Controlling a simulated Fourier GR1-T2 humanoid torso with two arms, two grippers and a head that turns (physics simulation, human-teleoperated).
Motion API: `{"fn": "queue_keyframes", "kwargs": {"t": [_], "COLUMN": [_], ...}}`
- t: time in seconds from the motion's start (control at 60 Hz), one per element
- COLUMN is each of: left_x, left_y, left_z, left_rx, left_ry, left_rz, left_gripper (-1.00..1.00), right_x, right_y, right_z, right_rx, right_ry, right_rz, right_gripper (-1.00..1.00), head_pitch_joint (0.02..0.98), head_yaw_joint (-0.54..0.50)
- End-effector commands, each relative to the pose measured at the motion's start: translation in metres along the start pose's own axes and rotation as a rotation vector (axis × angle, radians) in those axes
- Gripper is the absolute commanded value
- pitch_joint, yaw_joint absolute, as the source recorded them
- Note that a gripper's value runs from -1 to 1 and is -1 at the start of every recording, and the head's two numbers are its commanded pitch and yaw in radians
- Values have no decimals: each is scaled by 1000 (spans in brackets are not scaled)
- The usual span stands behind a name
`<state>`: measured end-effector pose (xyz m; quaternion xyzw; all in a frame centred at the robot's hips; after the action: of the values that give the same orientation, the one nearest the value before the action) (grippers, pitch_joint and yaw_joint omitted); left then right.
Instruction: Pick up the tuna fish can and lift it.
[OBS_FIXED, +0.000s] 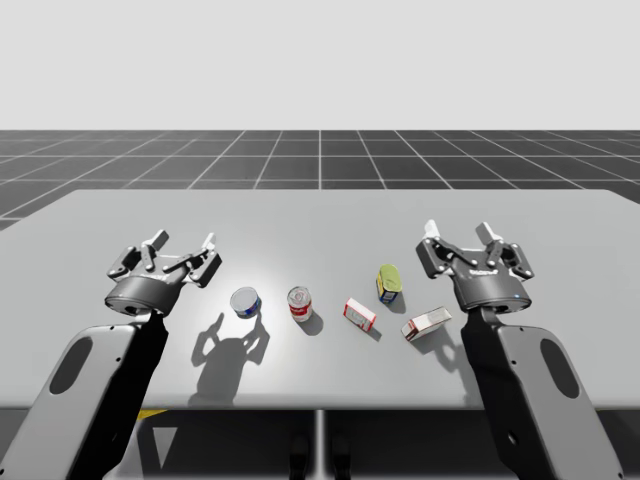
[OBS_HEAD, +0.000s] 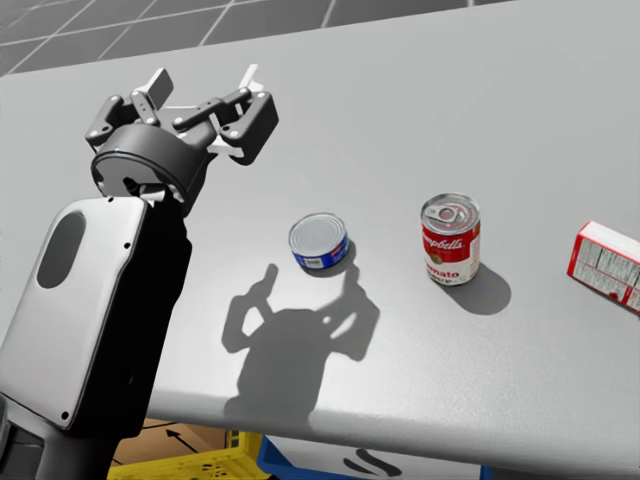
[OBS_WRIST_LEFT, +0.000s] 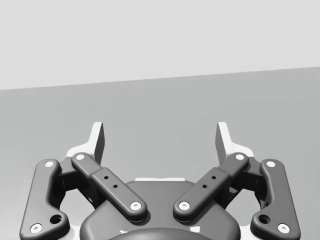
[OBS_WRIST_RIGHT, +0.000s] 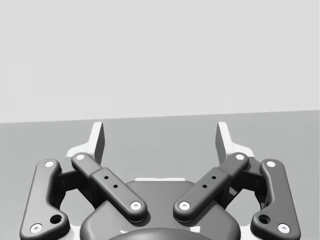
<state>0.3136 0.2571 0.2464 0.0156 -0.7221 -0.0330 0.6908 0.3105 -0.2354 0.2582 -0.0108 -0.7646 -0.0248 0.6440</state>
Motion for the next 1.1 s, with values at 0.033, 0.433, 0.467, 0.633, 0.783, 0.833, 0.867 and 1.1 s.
{"fn": "queue_keyframes", "kwargs": {"t": [0.033, 0.433, 0.467, 0.633, 0.783, 0.833, 0.867, 1.1], "left_x": [3, 23, 22, 13, -5, -15, -20, -58], "left_y": [-6, -17, -16, -9, -9, -8, -8, -3], "left_z": [2, 54, 59, 77, 89, 92, 93, 92], "left_rx": [-42, -208, -219, -251, -283, -293, -289, -313], "left_ry": [14, 52, 54, 111, 173, 188, 188, 253], "left_rz": [18, -42, -34, -87, -96, -79, -76, -63], "left_gripper": [-1000, -1000, -1000, -1000, -1000, -1000, -1000, -1000], "right_x": [-1, 0, 0, 1, 3, 3, 3, 3], "right_y": [0, -1, -1, -1, -1, -1, -1, -2], "right_z": [0, 0, 0, 0, 1, 1, 1, 1], "right_rx": [1, -6, -8, -12, -16, -15, -13, -14], "right_ry": [3, -2, -2, 0, -1, 0, 0, 3], "right_rz": [4, -5, -9, -23, -42, -46, -48, -56], "right_gripper": [-1000, -1000, -1000, -1000, -1000, -1000, -1000, -1000], "head_pitch_joint": [854, 833, 832, 833, 835, 835, 834, 828], "head_yaw_joint": [302, 299, 301, 311, 307, 305, 305, 298]}}
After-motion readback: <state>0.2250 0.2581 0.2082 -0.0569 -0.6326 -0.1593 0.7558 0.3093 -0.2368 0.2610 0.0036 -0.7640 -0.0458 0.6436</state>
